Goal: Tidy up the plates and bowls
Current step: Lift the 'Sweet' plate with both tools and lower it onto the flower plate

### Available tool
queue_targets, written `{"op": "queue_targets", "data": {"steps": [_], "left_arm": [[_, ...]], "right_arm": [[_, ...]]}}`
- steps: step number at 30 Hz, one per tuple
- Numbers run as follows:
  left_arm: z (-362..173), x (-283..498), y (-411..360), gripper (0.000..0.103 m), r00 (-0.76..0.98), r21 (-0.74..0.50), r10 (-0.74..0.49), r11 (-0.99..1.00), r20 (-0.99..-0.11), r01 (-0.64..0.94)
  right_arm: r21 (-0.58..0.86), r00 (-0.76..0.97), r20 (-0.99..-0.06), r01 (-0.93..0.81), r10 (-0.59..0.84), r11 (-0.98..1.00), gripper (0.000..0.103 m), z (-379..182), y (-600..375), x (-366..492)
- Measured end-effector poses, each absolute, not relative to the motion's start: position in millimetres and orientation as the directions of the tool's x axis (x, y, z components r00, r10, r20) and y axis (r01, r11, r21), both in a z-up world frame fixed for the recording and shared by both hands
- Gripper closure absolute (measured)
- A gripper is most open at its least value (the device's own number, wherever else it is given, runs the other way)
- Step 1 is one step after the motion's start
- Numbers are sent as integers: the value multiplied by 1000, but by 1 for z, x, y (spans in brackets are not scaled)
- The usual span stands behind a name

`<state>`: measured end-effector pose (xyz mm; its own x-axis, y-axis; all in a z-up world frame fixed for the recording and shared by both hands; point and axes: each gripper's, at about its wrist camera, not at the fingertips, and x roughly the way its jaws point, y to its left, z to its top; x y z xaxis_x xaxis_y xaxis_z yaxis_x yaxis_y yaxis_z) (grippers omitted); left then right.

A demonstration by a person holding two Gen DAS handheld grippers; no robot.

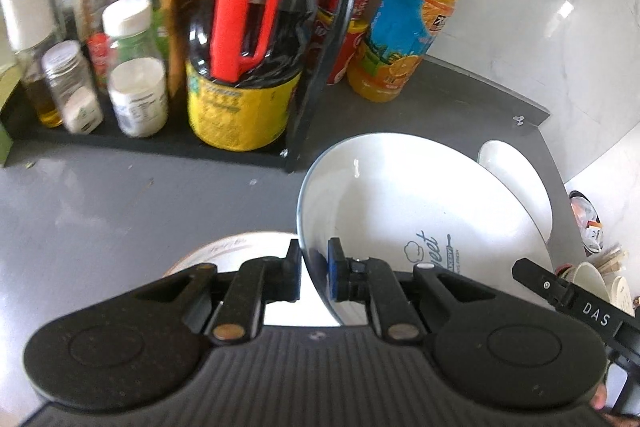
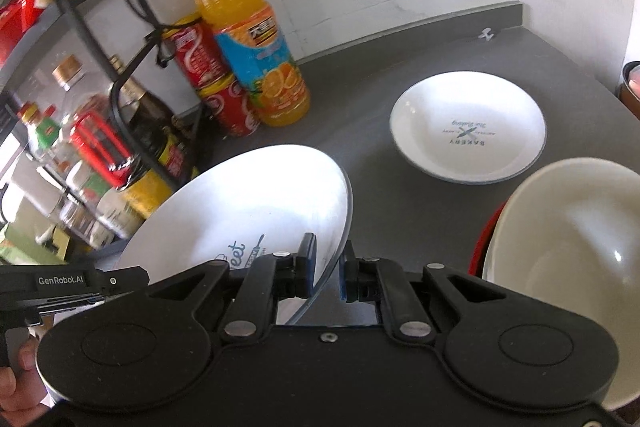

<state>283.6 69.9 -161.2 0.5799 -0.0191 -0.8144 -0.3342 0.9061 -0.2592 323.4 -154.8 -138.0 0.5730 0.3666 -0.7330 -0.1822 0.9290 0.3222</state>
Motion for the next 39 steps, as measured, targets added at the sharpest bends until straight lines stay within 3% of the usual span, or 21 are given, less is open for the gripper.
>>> {"op": "queue_targets", "data": {"steps": [22,39], "left_arm": [[-168,193,77,92,523,-239,87,817,-848,-524],[-190,177,79,91,467,-212,88,806,-880,-553]], "right_arm": [[318,474,-747,-362,467,876,92,-146,-141,282],[310,431,-777,-373,459,874,92,-160,-138,276]]}}
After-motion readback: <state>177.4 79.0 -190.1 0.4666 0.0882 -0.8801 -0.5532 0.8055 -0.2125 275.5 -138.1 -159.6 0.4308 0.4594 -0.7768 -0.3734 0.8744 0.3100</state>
